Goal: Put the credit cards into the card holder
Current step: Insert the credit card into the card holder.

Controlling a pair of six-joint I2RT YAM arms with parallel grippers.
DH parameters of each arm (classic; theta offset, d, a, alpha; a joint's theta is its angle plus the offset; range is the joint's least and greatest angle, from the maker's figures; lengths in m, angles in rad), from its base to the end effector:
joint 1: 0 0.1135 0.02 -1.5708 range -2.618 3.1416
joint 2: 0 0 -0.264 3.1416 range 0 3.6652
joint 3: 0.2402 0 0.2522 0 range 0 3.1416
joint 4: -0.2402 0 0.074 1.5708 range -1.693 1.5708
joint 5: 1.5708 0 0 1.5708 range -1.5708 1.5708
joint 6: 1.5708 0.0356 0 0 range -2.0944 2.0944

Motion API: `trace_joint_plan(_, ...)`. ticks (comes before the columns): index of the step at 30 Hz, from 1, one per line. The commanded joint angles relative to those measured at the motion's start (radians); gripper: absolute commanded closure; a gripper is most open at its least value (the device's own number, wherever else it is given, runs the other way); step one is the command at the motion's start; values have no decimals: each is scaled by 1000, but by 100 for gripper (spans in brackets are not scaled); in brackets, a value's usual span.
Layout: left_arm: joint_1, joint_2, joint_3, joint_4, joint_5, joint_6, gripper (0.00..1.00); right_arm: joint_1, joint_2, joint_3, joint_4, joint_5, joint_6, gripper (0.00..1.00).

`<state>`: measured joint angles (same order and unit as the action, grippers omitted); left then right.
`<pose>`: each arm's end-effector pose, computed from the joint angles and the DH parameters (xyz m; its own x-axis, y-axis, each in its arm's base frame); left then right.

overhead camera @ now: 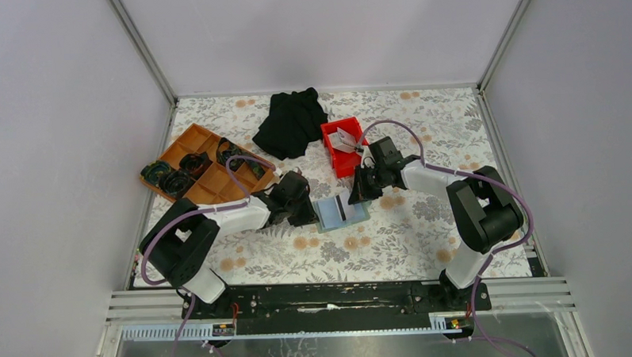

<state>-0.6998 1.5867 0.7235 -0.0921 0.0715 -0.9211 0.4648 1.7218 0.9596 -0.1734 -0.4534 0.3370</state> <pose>0.2219 -0.1902 0.1409 -0.9145 -0.2683 -0.3028 -0.0896 0.8642 -0.4950 0.2980 0.1669 0.1634 -0.8891 -0.1133 -0.4434 -0.3616 0.7678 0.5289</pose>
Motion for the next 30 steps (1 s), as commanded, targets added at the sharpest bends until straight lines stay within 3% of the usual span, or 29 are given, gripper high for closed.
trace_joint_plan(1, -5, 46, -7, -29, -25, 31, 75, -8, 1, -10, -14, 58, -36, 100)
trace_joint_plan(30, -5, 60, 8, -44, -24, 47, 76, -22, -44, -14, -16, 34, -21, 100)
